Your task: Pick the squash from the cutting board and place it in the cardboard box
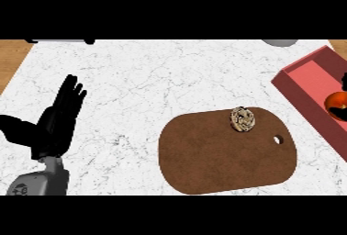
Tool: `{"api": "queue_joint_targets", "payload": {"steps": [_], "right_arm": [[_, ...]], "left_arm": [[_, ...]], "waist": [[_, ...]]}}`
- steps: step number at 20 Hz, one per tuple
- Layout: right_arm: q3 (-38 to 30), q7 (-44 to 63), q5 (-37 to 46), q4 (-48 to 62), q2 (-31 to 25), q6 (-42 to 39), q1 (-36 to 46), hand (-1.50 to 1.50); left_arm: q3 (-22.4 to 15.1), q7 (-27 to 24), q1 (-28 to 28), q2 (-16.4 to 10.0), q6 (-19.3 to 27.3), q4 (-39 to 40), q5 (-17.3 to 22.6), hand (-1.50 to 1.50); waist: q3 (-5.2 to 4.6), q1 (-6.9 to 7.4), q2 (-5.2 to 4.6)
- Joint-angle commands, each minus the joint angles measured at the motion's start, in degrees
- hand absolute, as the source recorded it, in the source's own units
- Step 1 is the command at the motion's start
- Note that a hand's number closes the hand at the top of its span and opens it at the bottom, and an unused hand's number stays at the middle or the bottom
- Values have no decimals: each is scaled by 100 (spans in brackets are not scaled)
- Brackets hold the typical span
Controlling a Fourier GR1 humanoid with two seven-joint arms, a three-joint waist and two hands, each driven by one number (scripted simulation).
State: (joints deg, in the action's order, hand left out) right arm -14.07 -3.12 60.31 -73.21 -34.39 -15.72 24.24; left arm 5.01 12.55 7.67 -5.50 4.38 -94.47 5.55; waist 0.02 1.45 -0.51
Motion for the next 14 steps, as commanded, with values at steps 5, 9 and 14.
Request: {"api": "queue_joint_targets", "payload": {"steps": [5,9,14], "right_arm": [[-457,-1213,-344,2216,58,1178,793,-150],[-1068,-1711,-1136,1732,252,1671,1080,-150],[-1761,-1950,-2239,2065,186,1059,1584,-150]], "left_arm": [[184,-156,127,-69,-149,378,168,0],[-47,130,-18,52,11,-134,38,0],[-143,-87,-233,113,-81,-94,-1,0]], "waist": [[8,-10,-10],[17,-14,29],[4,-64,44]]}}
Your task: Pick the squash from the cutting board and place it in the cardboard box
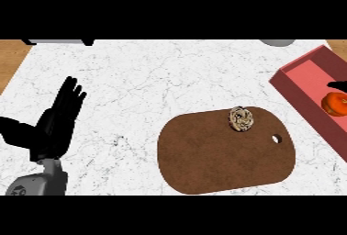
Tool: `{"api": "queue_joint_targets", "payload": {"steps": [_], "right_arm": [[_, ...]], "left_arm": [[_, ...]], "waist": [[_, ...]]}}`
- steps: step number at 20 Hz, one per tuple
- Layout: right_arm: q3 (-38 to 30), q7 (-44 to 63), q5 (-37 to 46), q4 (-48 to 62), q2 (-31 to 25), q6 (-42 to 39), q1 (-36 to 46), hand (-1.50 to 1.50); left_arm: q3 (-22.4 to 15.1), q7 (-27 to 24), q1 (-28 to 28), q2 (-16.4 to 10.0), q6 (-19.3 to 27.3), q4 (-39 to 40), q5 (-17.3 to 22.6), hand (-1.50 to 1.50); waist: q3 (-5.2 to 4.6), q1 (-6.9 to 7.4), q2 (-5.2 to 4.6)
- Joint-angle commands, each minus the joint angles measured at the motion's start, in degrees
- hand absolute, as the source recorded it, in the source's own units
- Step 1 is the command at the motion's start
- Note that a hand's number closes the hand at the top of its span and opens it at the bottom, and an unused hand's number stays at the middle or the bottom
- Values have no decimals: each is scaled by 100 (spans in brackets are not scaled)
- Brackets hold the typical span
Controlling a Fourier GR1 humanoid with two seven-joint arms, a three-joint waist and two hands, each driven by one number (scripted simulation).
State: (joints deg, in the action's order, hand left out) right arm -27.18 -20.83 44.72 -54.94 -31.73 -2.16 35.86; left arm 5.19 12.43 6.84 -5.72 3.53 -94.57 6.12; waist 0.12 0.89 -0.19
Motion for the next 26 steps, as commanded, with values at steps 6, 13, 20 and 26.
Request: {"api": "queue_joint_targets", "payload": {"steps": [6,13,20,26], "right_arm": [[-1444,375,-2141,536,95,-1329,540,-150],[-2156,474,-3107,981,-472,-1896,280,-150],[-2491,-525,-3480,2192,-1476,-2153,27,-150],[-2349,-1187,-3565,3006,-1825,-2212,-264,-150]], "left_arm": [[-118,3,-190,220,278,-115,-191,0],[105,-61,-241,-49,-92,-142,107,0],[-79,356,289,99,272,-154,-128,0],[22,-48,116,19,77,136,-109,0]], "waist": [[-4,-107,41],[-10,-79,20],[0,-45,-7],[0,-21,-21]]}}
